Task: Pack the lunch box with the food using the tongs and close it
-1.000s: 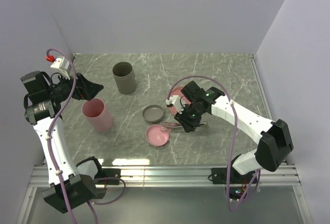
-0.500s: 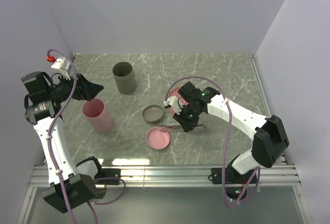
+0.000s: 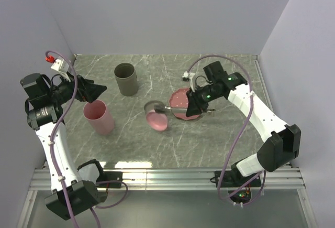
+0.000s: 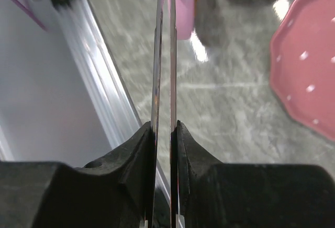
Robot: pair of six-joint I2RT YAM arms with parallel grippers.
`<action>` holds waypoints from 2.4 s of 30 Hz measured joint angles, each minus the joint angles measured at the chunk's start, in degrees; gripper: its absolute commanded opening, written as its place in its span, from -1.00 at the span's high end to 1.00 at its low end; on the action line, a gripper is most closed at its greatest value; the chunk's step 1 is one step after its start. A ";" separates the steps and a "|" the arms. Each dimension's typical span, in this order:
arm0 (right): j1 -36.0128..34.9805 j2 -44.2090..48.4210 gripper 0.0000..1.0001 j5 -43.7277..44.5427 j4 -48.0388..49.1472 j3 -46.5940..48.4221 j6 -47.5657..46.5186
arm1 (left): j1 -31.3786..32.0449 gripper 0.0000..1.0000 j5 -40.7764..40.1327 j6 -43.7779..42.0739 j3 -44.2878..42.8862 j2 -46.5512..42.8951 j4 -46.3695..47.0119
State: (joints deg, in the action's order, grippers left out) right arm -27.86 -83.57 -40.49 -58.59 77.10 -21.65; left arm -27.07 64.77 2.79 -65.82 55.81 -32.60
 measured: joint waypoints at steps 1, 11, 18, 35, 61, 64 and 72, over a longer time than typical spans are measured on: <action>1.60 0.13 1.00 -2.16 0.22 1.01 0.20 | 0.00 -0.94 0.63 1.53 0.87 -0.74 2.34; 3.74 0.22 1.00 -4.02 -0.83 1.77 -1.40 | 0.55 -0.91 2.43 4.15 1.51 -1.99 7.39; 3.74 0.96 1.00 1.53 -1.20 -4.98 -3.87 | 0.55 -0.92 2.43 3.89 1.51 -1.84 7.17; -15.34 8.22 0.25 17.22 0.61 -10.29 -6.56 | 1.29 -0.93 2.36 2.23 1.53 -1.73 5.35; -25.59 -1.11 0.07 30.56 6.27 -2.78 -5.33 | 1.29 -0.93 1.36 -3.45 1.86 -2.47 1.46; -26.05 -0.87 0.05 30.60 6.16 -1.86 -5.64 | 1.29 -0.93 1.36 -3.65 1.90 -2.47 1.49; -26.62 -1.88 0.05 32.87 5.84 -1.29 -8.52 | 1.29 -0.93 1.36 -3.69 2.62 -2.47 1.53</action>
State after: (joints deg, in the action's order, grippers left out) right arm -54.48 -85.45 -7.62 -52.75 75.81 -30.17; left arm -25.78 66.13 -0.91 -63.20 53.34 -31.07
